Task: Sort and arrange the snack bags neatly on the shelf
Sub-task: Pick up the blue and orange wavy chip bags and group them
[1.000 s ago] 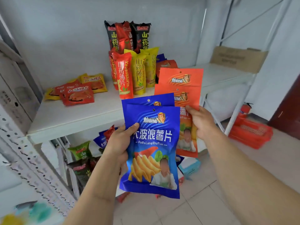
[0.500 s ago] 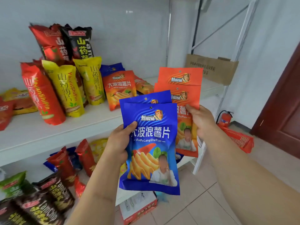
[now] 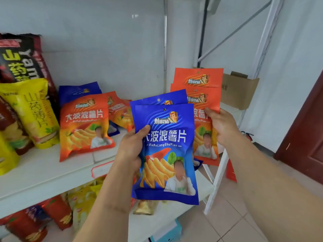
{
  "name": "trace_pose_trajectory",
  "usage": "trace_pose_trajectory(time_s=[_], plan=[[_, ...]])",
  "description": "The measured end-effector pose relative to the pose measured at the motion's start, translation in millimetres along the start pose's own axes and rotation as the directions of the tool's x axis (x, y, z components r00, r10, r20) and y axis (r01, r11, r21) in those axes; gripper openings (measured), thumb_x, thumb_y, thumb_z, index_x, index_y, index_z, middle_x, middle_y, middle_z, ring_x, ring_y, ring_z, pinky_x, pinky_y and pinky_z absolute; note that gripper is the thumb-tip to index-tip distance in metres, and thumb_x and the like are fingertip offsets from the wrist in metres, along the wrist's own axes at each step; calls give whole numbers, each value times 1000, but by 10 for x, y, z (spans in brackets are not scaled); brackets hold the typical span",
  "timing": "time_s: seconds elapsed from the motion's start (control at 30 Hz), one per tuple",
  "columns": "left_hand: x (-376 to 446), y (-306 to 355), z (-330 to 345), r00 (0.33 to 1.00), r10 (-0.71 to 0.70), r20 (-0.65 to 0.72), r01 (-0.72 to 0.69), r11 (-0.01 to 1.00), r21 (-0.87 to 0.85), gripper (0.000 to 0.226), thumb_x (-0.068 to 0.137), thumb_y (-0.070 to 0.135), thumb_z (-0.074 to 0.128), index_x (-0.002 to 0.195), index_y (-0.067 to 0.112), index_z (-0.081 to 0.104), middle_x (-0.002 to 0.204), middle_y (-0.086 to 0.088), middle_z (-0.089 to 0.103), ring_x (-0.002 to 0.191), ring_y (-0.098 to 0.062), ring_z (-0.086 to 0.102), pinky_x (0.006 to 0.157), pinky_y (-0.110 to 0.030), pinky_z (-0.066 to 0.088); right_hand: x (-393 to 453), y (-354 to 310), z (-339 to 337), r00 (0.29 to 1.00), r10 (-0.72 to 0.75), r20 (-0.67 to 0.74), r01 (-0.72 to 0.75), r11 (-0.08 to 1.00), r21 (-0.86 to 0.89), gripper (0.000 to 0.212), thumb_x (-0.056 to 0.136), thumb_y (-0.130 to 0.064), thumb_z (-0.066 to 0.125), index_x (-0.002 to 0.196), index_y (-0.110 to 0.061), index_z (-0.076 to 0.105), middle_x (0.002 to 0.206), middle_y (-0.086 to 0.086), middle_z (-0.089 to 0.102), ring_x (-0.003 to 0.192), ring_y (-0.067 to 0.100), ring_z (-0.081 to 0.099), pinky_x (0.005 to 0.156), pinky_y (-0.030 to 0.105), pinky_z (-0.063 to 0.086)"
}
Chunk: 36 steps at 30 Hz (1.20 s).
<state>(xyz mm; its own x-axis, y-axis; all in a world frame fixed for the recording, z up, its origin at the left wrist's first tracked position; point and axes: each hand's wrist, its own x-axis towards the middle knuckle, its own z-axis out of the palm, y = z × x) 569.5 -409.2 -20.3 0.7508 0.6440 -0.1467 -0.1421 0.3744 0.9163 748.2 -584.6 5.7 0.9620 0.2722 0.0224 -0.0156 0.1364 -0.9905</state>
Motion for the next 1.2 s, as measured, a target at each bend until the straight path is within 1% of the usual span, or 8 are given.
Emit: trace_pose_trajectory(time_s=[0.13,0.3,0.43,0.6,0.8,0.97,1.1,1.2], plan=[[582,47,311,998,-51,26,51,999,4,21,95,20,67,110,6,67,97,-13,78,76,-26,76,74,-42,62,662,-8,-5,1000,16,-7,-16,1000,-23,15,93,-30,68,101,-17,67,94,6,77,82,24,76,77,44,61],[1263,120,656,998,-55,4,55,998,25,23,94,24,69,109,7,65,94,-12,79,76,-26,77,69,-40,61,1427,33,-24,999,31,-14,-31,999,-18,18,91,-30,70,104,-17,67,96,6,77,82,24,76,80,47,60],[1709,156,917,998,-58,-8,58,998,38,25,94,26,69,110,7,64,96,-13,79,84,-30,76,79,-47,62,1941,54,-40,999,51,-4,-51,998,-21,14,91,-30,70,99,-19,67,95,6,77,83,25,76,82,49,60],[2236,119,1252,996,-44,-76,48,998,46,24,94,27,70,107,8,63,92,-12,79,83,-30,76,81,-46,62,2617,45,-24,997,64,35,-64,998,-22,13,92,-27,69,101,-17,67,96,8,76,83,25,75,78,45,61],[2870,-38,1649,979,-52,-197,59,998,29,24,95,27,69,107,7,63,92,-13,79,79,-29,75,74,-42,62,3506,102,-56,981,138,133,-128,989,-79,14,90,-25,71,99,-15,68,92,9,76,78,27,75,73,43,61],[3306,-146,1954,957,-62,-284,66,998,7,27,93,28,71,109,7,63,93,-14,79,84,-31,76,85,-49,60,4116,91,-43,958,174,230,-142,978,-151,14,92,-27,69,99,-15,67,87,8,75,73,24,75,67,36,59],[3617,-221,2085,929,-71,-364,69,997,-21,33,91,30,73,112,8,63,95,-14,78,88,-32,76,88,-52,60,4429,149,1,969,98,226,-43,971,-234,24,96,-34,61,108,-13,66,88,2,73,77,20,72,70,33,57],[3819,-285,2170,910,-57,-410,55,998,-18,36,91,32,73,116,8,61,97,-12,78,87,-30,76,88,-53,60,4535,157,27,970,-11,242,97,933,-347,29,101,-38,53,117,-15,58,91,-2,67,76,12,65,61,26,49]])
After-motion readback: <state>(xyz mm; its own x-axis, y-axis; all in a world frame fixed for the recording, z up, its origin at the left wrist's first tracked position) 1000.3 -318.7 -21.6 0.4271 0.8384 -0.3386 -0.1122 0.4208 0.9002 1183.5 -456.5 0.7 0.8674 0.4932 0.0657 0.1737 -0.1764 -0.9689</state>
